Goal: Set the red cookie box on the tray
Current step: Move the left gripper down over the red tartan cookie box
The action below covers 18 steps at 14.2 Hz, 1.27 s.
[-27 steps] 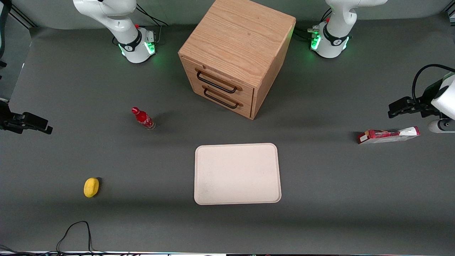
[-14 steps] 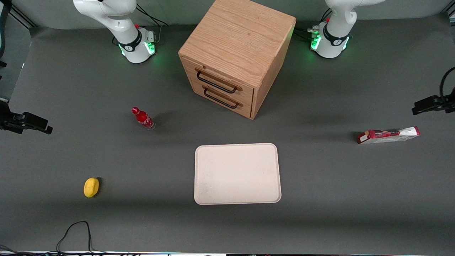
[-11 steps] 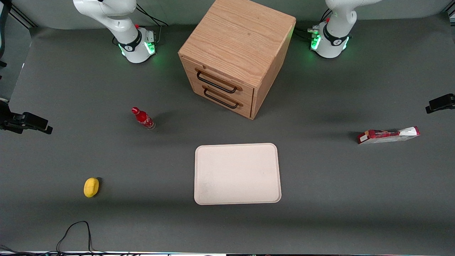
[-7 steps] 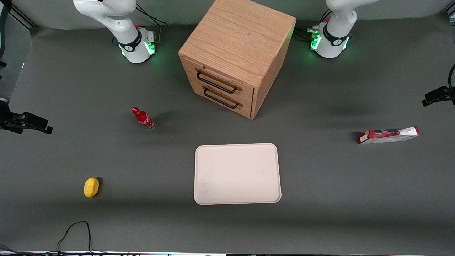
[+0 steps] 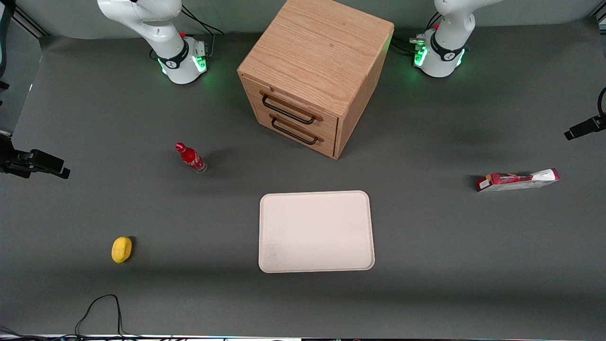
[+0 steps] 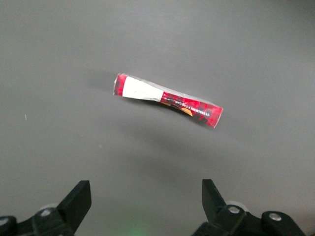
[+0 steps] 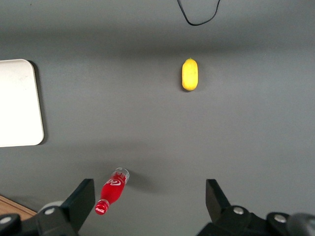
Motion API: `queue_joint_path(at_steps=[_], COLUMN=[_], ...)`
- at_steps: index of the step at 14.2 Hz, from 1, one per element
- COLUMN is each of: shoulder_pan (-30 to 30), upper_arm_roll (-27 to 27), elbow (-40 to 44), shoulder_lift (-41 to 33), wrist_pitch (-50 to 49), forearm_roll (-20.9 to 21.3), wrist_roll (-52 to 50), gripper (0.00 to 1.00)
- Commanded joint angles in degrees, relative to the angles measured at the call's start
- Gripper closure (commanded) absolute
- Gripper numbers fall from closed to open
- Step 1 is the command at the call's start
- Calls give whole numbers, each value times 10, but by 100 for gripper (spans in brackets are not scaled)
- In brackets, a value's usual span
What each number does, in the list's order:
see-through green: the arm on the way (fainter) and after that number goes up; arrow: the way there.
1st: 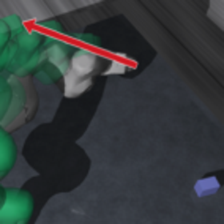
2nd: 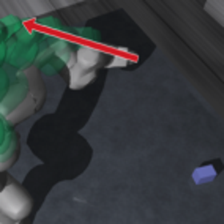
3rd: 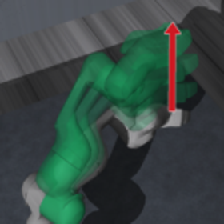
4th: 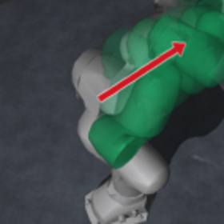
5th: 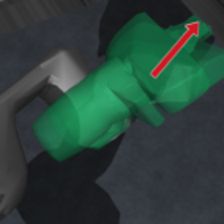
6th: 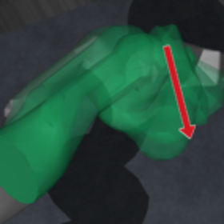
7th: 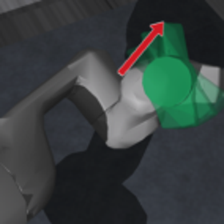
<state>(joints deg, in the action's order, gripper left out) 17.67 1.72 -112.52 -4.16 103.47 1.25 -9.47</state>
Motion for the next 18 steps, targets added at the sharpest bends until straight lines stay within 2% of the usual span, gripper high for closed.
queue_joint_path(at_steps=[1, 3, 7, 10, 13, 18], shoulder_pan=[3, 4, 7, 6, 7, 4], upper_arm_roll=[-5, -5, -5, -5, -5, -6], elbow=[-9, -8, -10, -16, -68, -118], shoulder_lift=[-3, 2, 19, 51, 56, 108], wrist_pitch=[10, 16, 56, 96, 184, 312], forearm_roll=[-2, -2, -2, -5, -39, -40], wrist_roll=[-213, -370, -584, -607, -608, -608], gripper=[0, 0, 0, 0, 0, 0])
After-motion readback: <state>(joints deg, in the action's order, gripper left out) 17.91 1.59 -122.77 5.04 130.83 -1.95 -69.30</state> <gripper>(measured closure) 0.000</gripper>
